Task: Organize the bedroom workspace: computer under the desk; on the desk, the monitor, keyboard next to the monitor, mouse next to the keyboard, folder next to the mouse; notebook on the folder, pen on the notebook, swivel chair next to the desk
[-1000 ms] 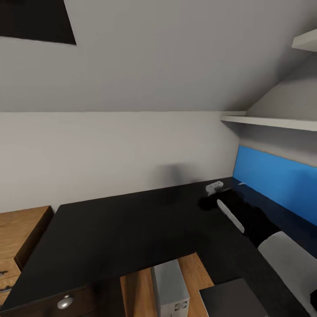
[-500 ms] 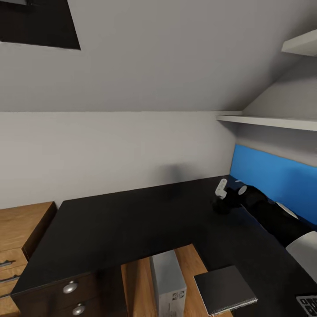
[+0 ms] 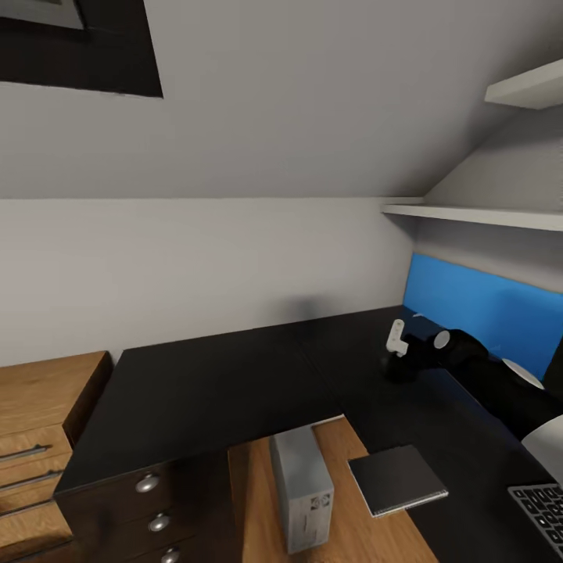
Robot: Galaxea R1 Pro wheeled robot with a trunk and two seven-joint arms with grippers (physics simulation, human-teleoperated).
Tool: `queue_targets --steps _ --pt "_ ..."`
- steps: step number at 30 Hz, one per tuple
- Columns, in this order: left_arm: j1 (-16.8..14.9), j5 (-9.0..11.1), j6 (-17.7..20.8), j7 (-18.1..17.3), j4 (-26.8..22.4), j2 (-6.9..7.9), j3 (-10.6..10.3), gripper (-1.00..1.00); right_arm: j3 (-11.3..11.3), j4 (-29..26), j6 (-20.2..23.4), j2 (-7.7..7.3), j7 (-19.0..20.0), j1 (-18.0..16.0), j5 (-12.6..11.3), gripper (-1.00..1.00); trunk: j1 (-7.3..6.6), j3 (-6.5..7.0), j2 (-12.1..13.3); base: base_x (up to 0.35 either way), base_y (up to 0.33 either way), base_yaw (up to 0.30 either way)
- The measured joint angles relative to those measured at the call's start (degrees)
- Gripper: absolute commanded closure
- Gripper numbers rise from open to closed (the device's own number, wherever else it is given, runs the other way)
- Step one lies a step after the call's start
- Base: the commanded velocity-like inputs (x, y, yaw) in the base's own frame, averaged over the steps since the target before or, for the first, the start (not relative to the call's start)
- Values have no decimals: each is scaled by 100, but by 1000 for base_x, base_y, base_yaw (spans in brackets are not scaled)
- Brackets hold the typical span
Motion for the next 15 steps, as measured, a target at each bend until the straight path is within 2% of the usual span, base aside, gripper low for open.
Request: queue_targets --steps 5,8,9,12,13,15 --pt "0 0 2 0 29 0 -1 -100 3 -1 -27 -32 12 1 71 100 0 13 0 -6 46 -261" --pt "-5 0 1 0 117 0 0 -100 9 0 -74 -36 417 2 100 100 0 15 0 -1 226 -242" --pt "-7 0 0 -2 133 -3 1 -100 26 -36 -106 -15 893 2 116 100 0 15 0 0 244 -163" --pt "-14 -12 1 -3 141 -7 -4 -100 36 -97 -122 -15 1075 0 134 100 -1 16 -1 0 88 -191" --pt "-55 -17 2 -6 176 -2 -8 -100 47 -105 -957 -129 1392 0 471 100 0 16 0 0 2 -214" --pt "-58 -19 2 -7 181 -3 -8 -100 39 -105 -1065 -145 1438 1 655 100 0 15 0 0 1 -201"
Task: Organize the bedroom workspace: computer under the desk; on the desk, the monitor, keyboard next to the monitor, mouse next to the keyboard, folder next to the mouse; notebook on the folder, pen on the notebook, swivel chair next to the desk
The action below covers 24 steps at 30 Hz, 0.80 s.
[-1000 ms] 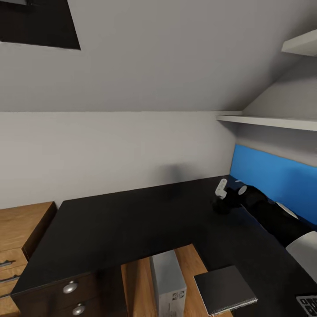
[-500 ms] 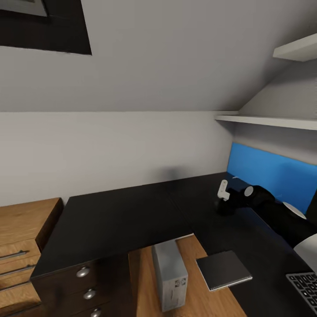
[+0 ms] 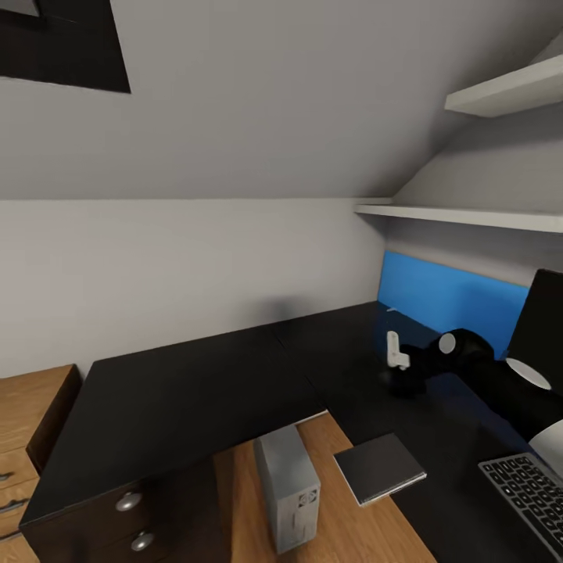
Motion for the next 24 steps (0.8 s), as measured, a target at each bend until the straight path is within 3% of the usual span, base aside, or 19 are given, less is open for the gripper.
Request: queue_targets --steps 1,2,3,12,24 --pt "-1 -1 0 0 1 -1 0 -100 -7 2 -60 -4 15 0 81 100 0 0 0 0 0 -89" --pt "-2 -5 0 -5 3 -4 0 -100 -31 19 -600 -26 107 -1 309 100 0 0 0 0 0 -57" --pt "-2 -6 -1 -4 4 -5 0 -100 -34 41 -829 -49 186 -1 362 100 0 0 0 0 0 -46" --pt "-3 -4 -1 -4 4 -5 0 -100 -32 223 -1811 -297 392 21 564 100 0 0 0 0 0 -15" --pt "-14 1 11 4 6 4 6 -100 4 681 -2036 -285 415 27 761 100 0 0 0 0 0 -193"
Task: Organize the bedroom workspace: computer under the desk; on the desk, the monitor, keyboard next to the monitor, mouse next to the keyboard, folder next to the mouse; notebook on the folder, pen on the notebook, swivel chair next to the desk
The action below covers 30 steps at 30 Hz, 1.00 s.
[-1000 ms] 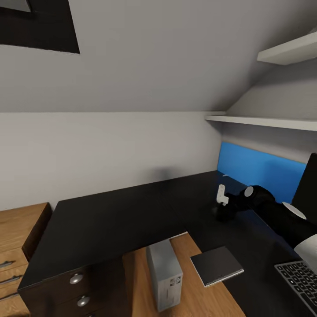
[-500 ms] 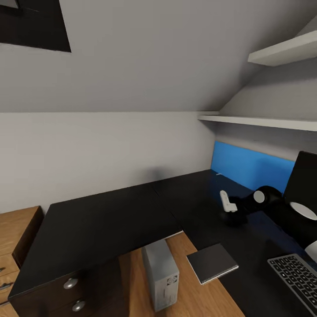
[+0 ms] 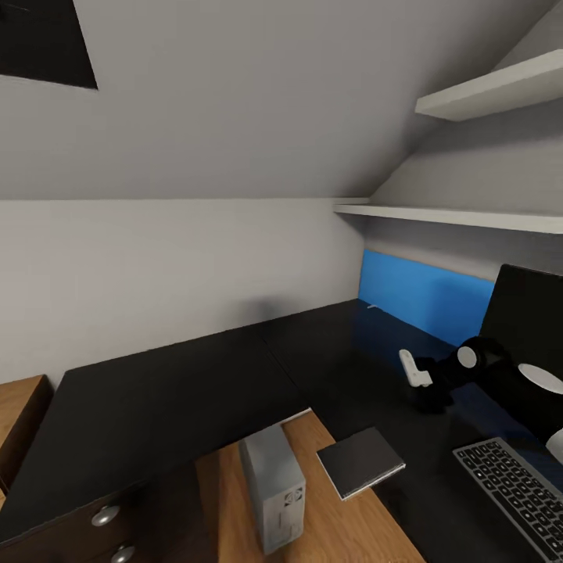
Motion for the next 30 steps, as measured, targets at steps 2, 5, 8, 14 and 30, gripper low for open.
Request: queue_targets --steps 2,5,8,14,30 --pt "-12 0 -1 -1 0 0 1 -100 5 110 -5 22 1 -1 42 100 0 0 0 0 0 -281" --pt "-21 0 -2 -5 0 -1 -3 -100 29 362 -7 47 -1 -6 79 100 0 0 0 0 0 -287" --pt "-27 4 17 -11 0 4 0 -100 39 503 -9 56 -3 -8 88 100 0 0 0 0 0 -231" --pt "-41 176 73 -39 3 60 87 -100 50 632 -234 71 -16 -19 179 100 43 -35 -79 0 0 -44" --pt "-41 395 53 -25 2 61 76 -100 7 833 -845 505 -46 -82 668 100 395 -323 -721 0 0 -1"
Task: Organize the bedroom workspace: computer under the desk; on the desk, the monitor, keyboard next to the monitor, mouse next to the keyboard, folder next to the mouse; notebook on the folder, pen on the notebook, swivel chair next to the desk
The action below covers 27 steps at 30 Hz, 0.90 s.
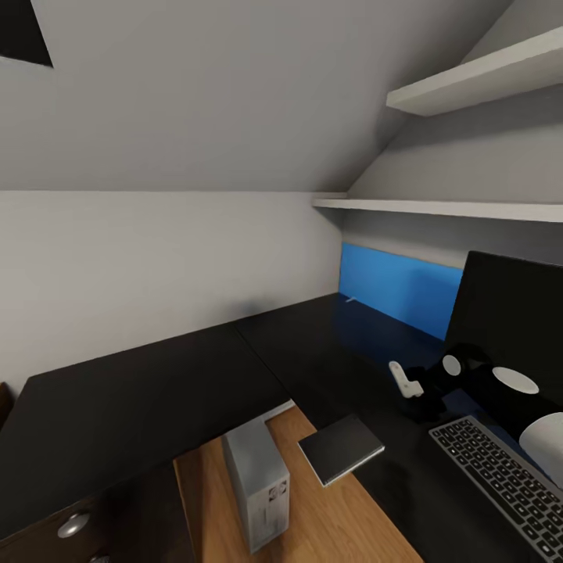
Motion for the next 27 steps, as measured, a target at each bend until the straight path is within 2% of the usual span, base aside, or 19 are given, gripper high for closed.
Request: queue_targets --steps 7,11,15,16,19,22,27 --pt "0 -17 -12 3 0 -3 -13 -100 -9 10 -72 -1 5 -8 5 100 23 -19 -42 0 0 0" --pt "0 -31 -57 24 23 -34 -36 -100 -6 11 -255 -8 31 -9 10 100 23 -19 -42 2 0 0" --pt "0 -39 -138 16 57 -49 -49 -100 24 13 -336 -10 34 -2 23 100 20 -18 -42 248 -18 0" --pt "0 -40 -156 14 74 -50 -51 -100 30 13 -340 -10 24 -1 52 100 20 -18 -42 132 -16 0" --pt "0 -2 -177 15 165 -45 -23 -100 -8 13 -345 -4 -18 6 406 100 22 -19 -42 67 -8 0" --pt "0 11 -183 17 198 -44 -15 -100 -31 13 -346 -3 -30 12 520 100 22 -19 -42 25 -3 -35" --pt "-1 5 -188 16 236 -47 -16 -100 -51 82 -346 -3 -36 16 583 100 23 -19 -41 6 -1 -123"
